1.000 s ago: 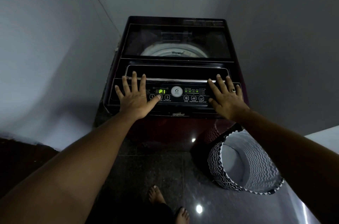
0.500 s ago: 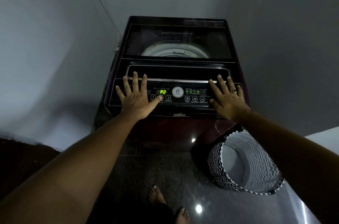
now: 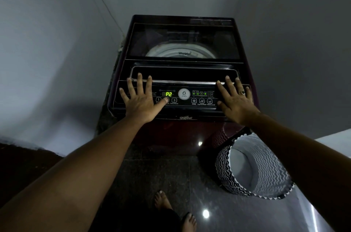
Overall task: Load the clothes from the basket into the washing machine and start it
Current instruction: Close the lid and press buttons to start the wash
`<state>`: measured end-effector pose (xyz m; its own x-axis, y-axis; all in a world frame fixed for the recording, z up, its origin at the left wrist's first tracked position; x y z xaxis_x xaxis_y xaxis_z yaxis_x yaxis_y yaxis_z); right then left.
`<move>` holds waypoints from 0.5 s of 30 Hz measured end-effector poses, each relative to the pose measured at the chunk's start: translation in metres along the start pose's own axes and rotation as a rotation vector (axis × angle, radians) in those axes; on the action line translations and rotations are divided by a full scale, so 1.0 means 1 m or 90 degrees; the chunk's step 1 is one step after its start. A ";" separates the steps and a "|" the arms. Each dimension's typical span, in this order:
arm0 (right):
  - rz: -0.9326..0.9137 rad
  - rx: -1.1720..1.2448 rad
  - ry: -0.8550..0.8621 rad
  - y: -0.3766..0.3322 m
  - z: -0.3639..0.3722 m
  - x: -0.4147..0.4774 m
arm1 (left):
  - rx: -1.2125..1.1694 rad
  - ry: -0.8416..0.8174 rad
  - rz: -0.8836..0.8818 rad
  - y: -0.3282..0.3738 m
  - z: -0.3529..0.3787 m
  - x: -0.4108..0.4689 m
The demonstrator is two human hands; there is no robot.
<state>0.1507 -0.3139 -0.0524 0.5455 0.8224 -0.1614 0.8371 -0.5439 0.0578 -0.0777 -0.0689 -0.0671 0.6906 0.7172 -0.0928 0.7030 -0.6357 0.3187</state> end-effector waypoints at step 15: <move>0.006 -0.012 -0.016 -0.001 -0.004 0.001 | 0.001 -0.034 0.009 -0.001 -0.002 -0.001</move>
<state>0.1510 -0.3122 -0.0489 0.5525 0.8127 -0.1850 0.8327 -0.5481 0.0787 -0.0793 -0.0678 -0.0656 0.7086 0.6919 -0.1386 0.6933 -0.6462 0.3188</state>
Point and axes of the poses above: each hand's wrist, its own x-axis towards the middle knuckle, its own z-axis out of the palm, y = z × x, the point moved 3 cm from there along x, towards the middle knuckle, and after that the axes turned 10 degrees about -x, right-handed, at the moved point
